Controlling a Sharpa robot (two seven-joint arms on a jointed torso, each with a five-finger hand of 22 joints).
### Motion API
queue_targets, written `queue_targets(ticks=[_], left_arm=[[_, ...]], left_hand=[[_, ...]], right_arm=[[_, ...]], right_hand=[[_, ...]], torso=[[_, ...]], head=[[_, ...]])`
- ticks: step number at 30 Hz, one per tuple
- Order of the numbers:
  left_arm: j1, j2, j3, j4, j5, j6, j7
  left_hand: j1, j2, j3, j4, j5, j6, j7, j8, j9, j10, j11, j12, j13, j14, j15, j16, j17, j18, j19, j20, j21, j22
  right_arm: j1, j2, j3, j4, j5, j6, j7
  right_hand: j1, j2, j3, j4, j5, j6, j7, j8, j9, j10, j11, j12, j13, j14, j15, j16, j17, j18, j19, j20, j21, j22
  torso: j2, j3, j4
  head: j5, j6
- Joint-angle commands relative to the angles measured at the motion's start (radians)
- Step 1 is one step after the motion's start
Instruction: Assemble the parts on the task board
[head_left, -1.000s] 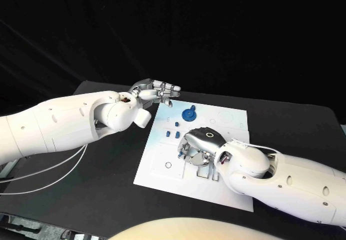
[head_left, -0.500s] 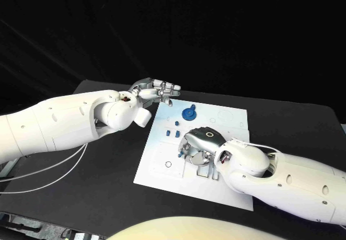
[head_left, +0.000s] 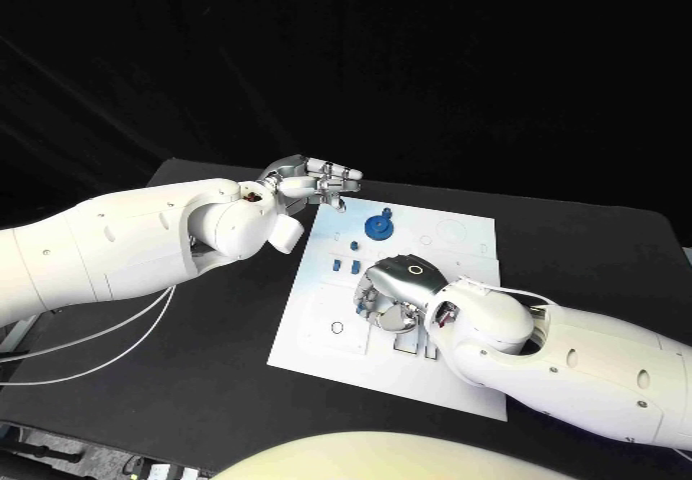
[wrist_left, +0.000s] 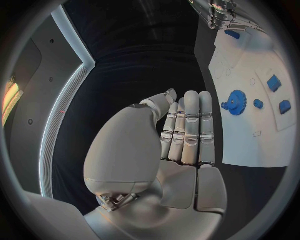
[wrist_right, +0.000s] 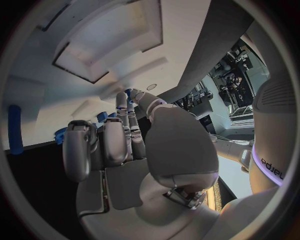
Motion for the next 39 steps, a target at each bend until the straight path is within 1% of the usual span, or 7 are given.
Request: queue_targets(ticks=[1,8,14,21,26,31,39], left_arm=[[0.001,0.001,0.000,0.003,0.004,0.020,0.001],[0.001,0.000,0.000,0.003,0.004,0.020,-0.001],[0.001,0.000,0.000,0.003,0.004,0.022,-0.003],[0.001,-0.003,0.000,0.004,0.004,0.022,-0.005],[0.001,-0.005,0.000,0.005,0.004,0.022,-0.006],[0.001,-0.008,0.000,0.006,0.004,0.022,-0.006],[0.001,-0.011,0.000,0.005,0.004,0.023,-0.003]], left_hand=[[-0.001,0.010,-0.006,0.001,-0.002,-0.008,0.002,0.000,0.000,-0.008,0.001,0.001,0.001,-0.001,0.002,0.005,-0.001,0.013,0.006,0.000,-0.003,-0.002],[-0.001,0.010,-0.006,0.001,-0.002,-0.008,0.002,0.000,0.000,-0.008,0.001,0.001,0.001,-0.001,0.002,0.005,-0.001,0.013,0.006,0.000,-0.003,-0.002],[-0.002,0.010,-0.007,0.001,-0.002,-0.008,0.002,0.000,0.000,-0.009,0.001,0.002,0.002,-0.002,0.002,0.005,-0.002,0.013,0.006,0.001,-0.004,-0.002],[-0.003,0.010,-0.008,0.002,-0.002,-0.008,0.002,0.001,0.000,-0.011,0.001,0.003,0.002,-0.002,0.003,0.005,-0.002,0.013,0.006,0.001,-0.005,-0.003],[-0.003,0.010,-0.008,0.002,-0.002,-0.008,0.002,0.001,0.000,-0.011,0.001,0.003,0.002,-0.002,0.003,0.005,-0.002,0.013,0.006,0.001,-0.005,-0.003],[-0.003,0.010,-0.008,0.002,-0.002,-0.008,0.002,0.001,0.000,-0.011,0.001,0.003,0.002,-0.002,0.003,0.005,-0.002,0.013,0.006,0.001,-0.005,-0.003],[-0.003,0.010,-0.008,0.002,-0.002,-0.008,0.002,0.001,0.000,-0.011,0.001,0.003,0.002,-0.002,0.003,0.005,-0.002,0.013,0.006,0.001,-0.005,-0.003]], right_arm=[[-0.003,0.003,-0.002,-0.005,-0.012,0.023,-0.003],[-0.003,0.005,-0.003,-0.009,-0.012,0.019,-0.005],[-0.003,0.003,-0.003,-0.010,-0.012,0.001,-0.005],[-0.003,-0.017,-0.003,0.013,-0.018,-0.036,-0.006],[0.001,-0.062,-0.002,0.058,-0.022,-0.057,-0.009],[0.022,-0.143,0.006,0.113,-0.014,-0.068,-0.014],[0.097,-0.288,0.016,0.159,0.055,-0.043,-0.014]], right_hand=[[-0.014,-0.001,-0.001,0.007,0.003,0.006,0.003,0.002,0.001,-0.002,0.004,-0.004,0.002,0.045,-0.003,0.001,-0.003,-0.009,0.007,-0.003,-0.003,0.153],[-0.027,-0.011,-0.009,0.015,0.003,-0.024,0.017,-0.015,-0.003,-0.029,0.015,-0.019,0.000,0.043,0.005,0.001,-0.007,-0.007,0.003,0.001,-0.010,0.151],[-0.038,-0.031,-0.013,0.021,0.004,-0.126,0.047,-0.037,-0.029,-0.075,0.040,-0.027,-0.005,0.041,0.024,0.004,-0.012,-0.006,-0.002,0.017,-0.020,0.147],[-0.036,-0.048,-0.021,0.019,0.003,-0.188,0.043,-0.036,-0.048,-0.096,0.039,-0.017,-0.005,0.038,0.026,0.005,-0.018,-0.003,-0.006,0.024,-0.027,0.145],[-0.037,-0.050,-0.023,0.019,0.003,-0.187,0.040,-0.033,-0.048,-0.097,0.037,-0.015,-0.004,0.037,0.025,0.005,-0.020,-0.003,-0.006,0.023,-0.027,0.145],[-0.033,-0.047,-0.025,0.019,0.005,-0.161,0.038,-0.020,-0.044,-0.093,0.035,-0.003,-0.001,0.037,0.023,0.006,-0.022,-0.004,-0.004,0.022,-0.024,0.148],[-0.040,-0.060,-0.040,0.023,0.007,-0.132,0.043,-0.011,-0.041,-0.108,0.040,0.000,-0.003,0.032,0.027,-0.004,-0.041,0.001,-0.016,0.023,-0.046,0.137]], torso=[[-0.001,-0.0003,-0.0002],[-0.001,-0.0002,-0.0005],[-0.001,0.0002,-0.0005],[-0.001,0.0006,-0.0005],[-0.001,0.0006,-0.0003],[-0.001,-0.0004,-0.0015],[-0.003,0.0002,-0.0028]], head=[[-0.001,0.000],[-0.002,-0.001],[-0.003,0.000],[-0.006,0.003],[-0.009,0.004],[-0.015,0.010],[-0.043,0.026]])
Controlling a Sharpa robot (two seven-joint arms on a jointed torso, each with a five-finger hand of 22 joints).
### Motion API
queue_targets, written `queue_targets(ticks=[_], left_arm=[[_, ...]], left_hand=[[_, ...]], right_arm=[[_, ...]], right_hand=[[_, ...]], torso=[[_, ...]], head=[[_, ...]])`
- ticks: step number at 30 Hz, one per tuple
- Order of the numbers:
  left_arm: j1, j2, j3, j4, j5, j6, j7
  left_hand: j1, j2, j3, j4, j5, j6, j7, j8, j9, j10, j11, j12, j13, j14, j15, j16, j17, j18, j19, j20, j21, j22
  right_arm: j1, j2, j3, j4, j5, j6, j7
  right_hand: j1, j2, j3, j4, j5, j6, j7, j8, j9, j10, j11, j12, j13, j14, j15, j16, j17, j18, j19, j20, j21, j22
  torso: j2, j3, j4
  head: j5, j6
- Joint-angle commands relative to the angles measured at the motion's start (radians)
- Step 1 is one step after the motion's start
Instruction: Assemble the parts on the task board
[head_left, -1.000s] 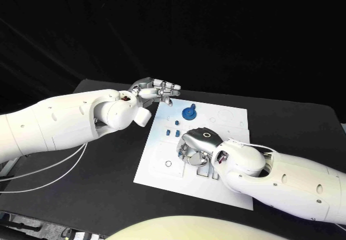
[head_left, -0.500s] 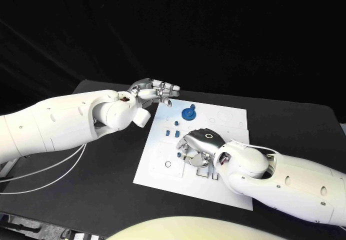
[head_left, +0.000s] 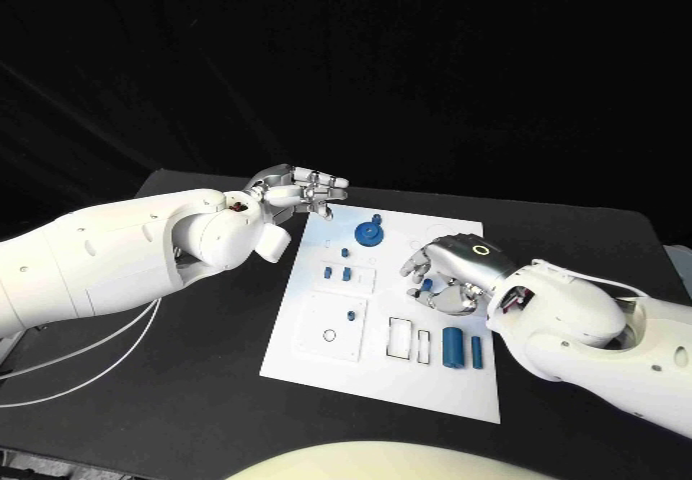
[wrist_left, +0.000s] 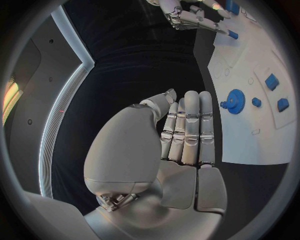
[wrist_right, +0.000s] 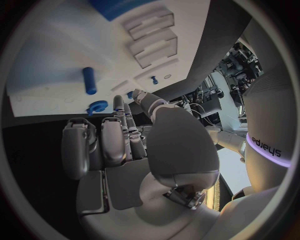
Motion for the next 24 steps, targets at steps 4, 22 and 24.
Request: queue_targets(ticks=[4,22,24], left_arm=[[0.001,0.001,0.000,0.001,0.004,0.020,0.007],[0.000,0.002,0.000,0.000,0.004,0.024,0.006],[0.000,0.002,0.000,0.000,0.004,0.023,0.007]], left_hand=[[-0.003,0.010,-0.005,-0.001,-0.002,-0.008,0.002,0.001,0.000,-0.007,-0.002,0.003,0.001,-0.002,0.003,0.005,-0.001,0.013,0.006,0.001,-0.005,-0.001],[-0.002,0.011,-0.006,-0.001,-0.002,-0.009,0.002,0.001,0.000,-0.009,-0.002,0.005,0.001,-0.003,0.003,0.005,-0.002,0.013,0.006,0.001,-0.006,-0.002],[-0.002,0.011,-0.006,-0.001,-0.002,-0.009,0.002,0.001,0.000,-0.009,-0.002,0.005,0.001,-0.003,0.003,0.005,-0.002,0.013,0.006,0.001,-0.006,-0.002]], right_arm=[[0.032,-0.053,0.002,0.000,0.046,0.026,-0.002],[0.038,-0.031,-0.004,-0.070,0.022,0.126,0.004],[0.035,-0.024,-0.005,-0.075,0.022,0.132,0.005]], right_hand=[[-0.008,-0.034,-0.045,0.007,0.032,0.002,0.006,-0.004,-0.003,-0.047,0.006,-0.004,-0.010,0.025,0.011,-0.018,-0.028,0.008,-0.025,0.009,-0.042,0.120],[0.027,-0.013,-0.141,0.015,0.045,0.008,0.004,-0.009,-0.011,-0.094,0.011,0.017,-0.020,0.024,0.016,-0.016,-0.039,0.012,-0.032,0.015,-0.063,0.112],[0.032,-0.007,-0.143,0.015,0.045,0.012,0.002,-0.008,-0.011,-0.089,0.008,0.024,-0.020,0.024,0.014,-0.016,-0.041,0.011,-0.029,0.014,-0.059,0.115]], torso=[[-0.001,0.0008,-0.0013],[0.001,-0.0003,0.0011],[0.001,-0.0004,0.0011]], head=[[-0.022,0.013],[-0.026,0.015],[-0.026,0.014]])
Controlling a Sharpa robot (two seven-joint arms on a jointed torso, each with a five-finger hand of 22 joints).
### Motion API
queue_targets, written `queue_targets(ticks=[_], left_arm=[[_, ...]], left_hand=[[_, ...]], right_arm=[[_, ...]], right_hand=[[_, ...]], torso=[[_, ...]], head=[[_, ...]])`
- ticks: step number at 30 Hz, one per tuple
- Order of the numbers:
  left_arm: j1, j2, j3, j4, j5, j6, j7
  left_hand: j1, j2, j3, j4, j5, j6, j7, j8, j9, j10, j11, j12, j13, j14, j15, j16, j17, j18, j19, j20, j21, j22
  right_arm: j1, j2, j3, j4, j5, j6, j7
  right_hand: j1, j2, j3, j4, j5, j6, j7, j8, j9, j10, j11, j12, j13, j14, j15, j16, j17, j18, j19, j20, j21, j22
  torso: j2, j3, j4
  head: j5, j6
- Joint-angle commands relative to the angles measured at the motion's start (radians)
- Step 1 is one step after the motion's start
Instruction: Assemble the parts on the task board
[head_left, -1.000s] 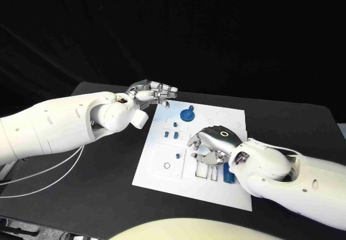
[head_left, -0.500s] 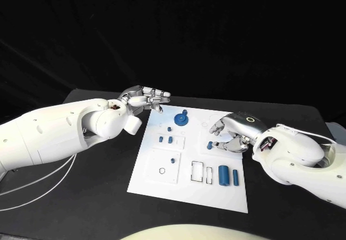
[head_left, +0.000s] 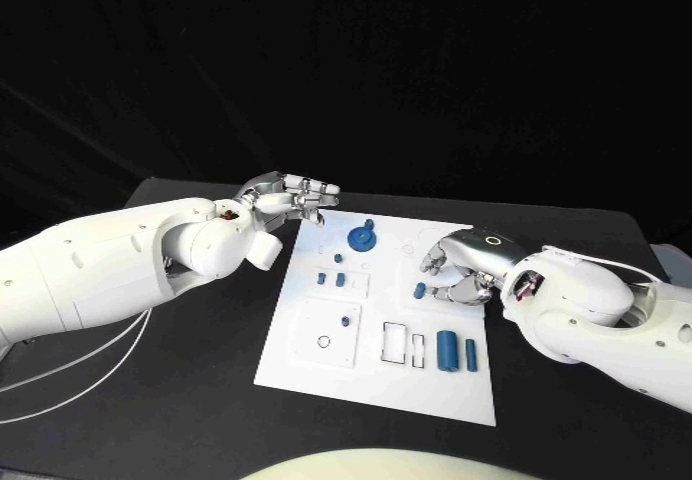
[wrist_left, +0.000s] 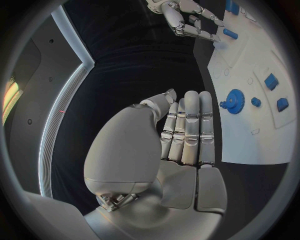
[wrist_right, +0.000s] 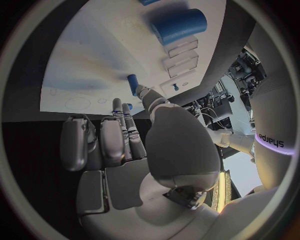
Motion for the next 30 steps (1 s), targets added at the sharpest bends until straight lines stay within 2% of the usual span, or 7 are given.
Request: queue_targets(ticks=[1,8,16,26,30], left_arm=[[0.001,0.001,0.000,0.002,0.004,0.019,0.006],[0.001,0.000,0.000,0.003,0.004,0.018,0.007],[0.001,-0.001,0.000,0.004,0.004,0.019,0.007],[0.001,-0.002,0.000,0.004,0.004,0.020,0.006],[0.001,-0.001,0.000,0.004,0.004,0.020,0.006]], left_hand=[[-0.002,0.011,-0.006,-0.001,-0.002,-0.009,0.002,0.001,0.000,-0.005,0.001,0.005,0.002,-0.003,0.003,0.005,-0.001,0.013,0.006,0.001,-0.006,-0.001],[-0.002,0.011,-0.006,-0.001,-0.002,-0.009,0.002,0.001,0.000,-0.005,0.001,0.005,0.002,-0.003,0.003,0.005,-0.001,0.013,0.006,0.001,-0.006,-0.001],[-0.002,0.011,-0.006,-0.001,-0.002,-0.009,0.002,0.001,0.000,-0.005,0.001,0.005,0.002,-0.003,0.003,0.005,-0.001,0.013,0.006,0.001,-0.006,-0.001],[-0.002,0.011,-0.006,-0.001,-0.002,-0.009,0.002,0.001,0.000,-0.005,0.001,0.005,0.002,-0.003,0.003,0.005,-0.001,0.013,0.006,0.001,-0.006,-0.001],[-0.002,0.011,-0.006,-0.001,-0.002,-0.009,0.002,0.001,0.000,-0.005,0.001,0.005,0.002,-0.003,0.003,0.005,-0.001,0.013,0.006,0.001,-0.006,-0.001]], right_arm=[[-0.006,0.009,-0.002,-0.009,-0.010,0.046,0.005],[-0.020,0.026,-0.003,-0.022,-0.009,0.049,0.009],[-0.024,0.039,-0.003,-0.025,-0.008,0.033,0.008],[-0.025,0.046,-0.003,-0.027,-0.008,0.021,0.001],[-0.025,0.047,-0.003,-0.027,-0.007,0.021,-0.002]], right_hand=[[0.012,0.005,-0.007,0.000,0.005,0.008,0.000,0.000,-0.002,0.007,-0.007,0.010,-0.001,0.021,0.002,0.000,-0.001,0.011,0.003,0.001,0.009,0.116],[0.018,0.017,-0.005,0.003,0.005,0.012,0.000,-0.001,-0.003,0.019,-0.010,0.022,0.000,0.022,0.000,0.004,0.003,0.008,0.009,-0.001,0.018,0.121],[0.033,0.040,0.017,0.007,-0.009,0.034,-0.004,0.005,-0.001,0.045,-0.016,0.040,-0.002,0.027,-0.005,0.018,0.016,0.004,0.021,-0.006,0.036,0.133],[0.033,0.046,0.026,0.011,-0.017,0.037,-0.004,0.004,-0.002,0.053,-0.018,0.044,-0.003,0.027,-0.007,0.021,0.019,0.003,0.024,-0.007,0.040,0.136],[0.036,0.053,0.037,0.014,-0.019,0.050,-0.009,0.008,0.000,0.070,-0.023,0.052,-0.003,0.029,-0.011,0.028,0.026,0.001,0.029,-0.010,0.049,0.141]], torso=[[0.000,-0.0005,0.0001],[0.000,0.0003,-0.0004],[0.000,0.0008,-0.0009],[0.000,0.0009,-0.0011],[0.000,0.0006,-0.0010]], head=[[0.001,-0.002],[0.006,-0.006],[0.007,-0.008],[0.007,-0.010],[0.007,-0.011]])
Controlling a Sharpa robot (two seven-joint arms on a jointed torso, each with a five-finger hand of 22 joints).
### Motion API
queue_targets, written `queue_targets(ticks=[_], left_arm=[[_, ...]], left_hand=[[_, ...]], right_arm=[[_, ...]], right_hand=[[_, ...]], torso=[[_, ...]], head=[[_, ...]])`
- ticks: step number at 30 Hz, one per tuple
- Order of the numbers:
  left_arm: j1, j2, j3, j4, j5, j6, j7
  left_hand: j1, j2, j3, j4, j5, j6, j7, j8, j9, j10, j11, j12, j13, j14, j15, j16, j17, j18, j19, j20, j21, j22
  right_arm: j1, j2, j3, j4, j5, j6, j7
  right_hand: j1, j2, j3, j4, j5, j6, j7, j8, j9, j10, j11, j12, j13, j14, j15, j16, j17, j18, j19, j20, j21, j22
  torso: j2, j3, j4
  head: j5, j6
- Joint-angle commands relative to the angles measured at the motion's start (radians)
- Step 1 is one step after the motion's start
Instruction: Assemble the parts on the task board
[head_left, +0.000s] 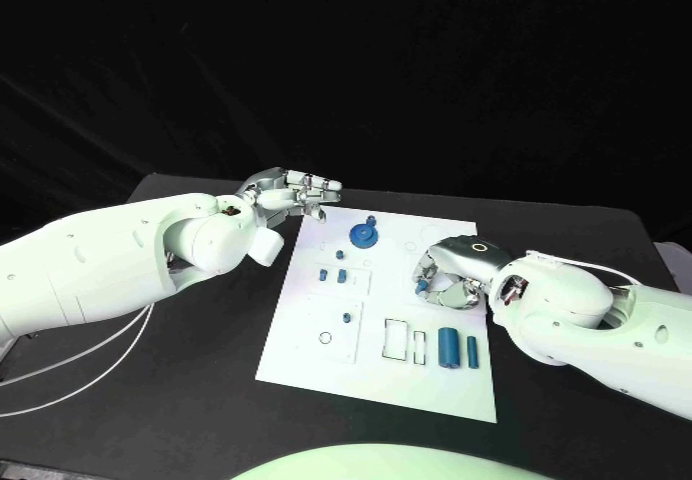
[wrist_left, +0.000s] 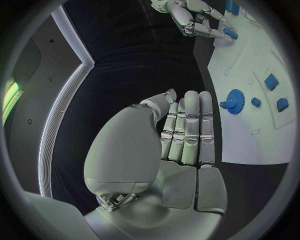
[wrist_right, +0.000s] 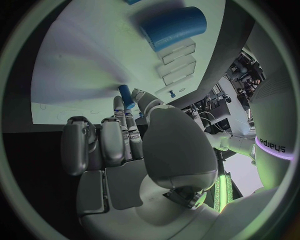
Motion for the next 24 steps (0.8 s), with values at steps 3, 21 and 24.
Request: queue_targets(ticks=[3,21,24], left_arm=[[0.001,0.001,0.000,0.002,0.004,0.019,0.005],[0.001,-0.001,0.000,0.003,0.004,0.019,0.003],[0.001,-0.001,0.000,0.003,0.004,0.019,0.002]], left_hand=[[-0.002,0.011,-0.006,-0.001,-0.002,-0.009,0.002,0.001,0.000,-0.005,0.001,0.005,0.001,-0.003,0.003,0.005,-0.001,0.013,0.006,0.001,-0.006,-0.001],[-0.002,0.011,-0.006,-0.001,-0.002,-0.009,0.002,0.001,0.000,-0.005,0.001,0.005,0.001,-0.003,0.003,0.005,-0.001,0.013,0.006,0.001,-0.006,-0.001],[-0.002,0.011,-0.006,-0.001,-0.002,-0.009,0.002,0.001,0.000,-0.005,0.001,0.005,0.001,-0.003,0.003,0.005,-0.001,0.013,0.006,0.001,-0.006,-0.001]], right_arm=[[-0.001,0.001,0.000,-0.001,-0.007,-0.005,-0.007],[-0.001,-0.004,0.000,0.014,-0.038,-0.031,-0.024],[-0.001,-0.011,0.001,0.026,-0.039,-0.042,-0.022]], right_hand=[[0.006,0.020,0.019,0.000,-0.009,0.031,-0.009,0.017,0.005,0.031,-0.010,0.016,0.003,0.034,-0.013,0.010,0.008,0.000,0.010,-0.005,0.012,0.146],[0.062,0.058,0.093,-0.040,-0.085,0.100,-0.037,0.057,0.034,0.105,-0.040,0.031,0.015,0.037,-0.039,0.024,0.020,-0.006,0.024,-0.031,0.037,0.163],[0.061,0.056,0.094,-0.041,-0.085,0.100,-0.037,0.056,0.034,0.104,-0.039,0.029,0.015,0.037,-0.039,0.024,0.020,-0.006,0.024,-0.031,0.037,0.163]], torso=[[0.000,-0.0004,0.0001],[-0.001,-0.0009,0.0002],[-0.001,-0.0010,0.0004]], head=[[-0.001,-0.001],[0.000,-0.003],[0.000,-0.002]])
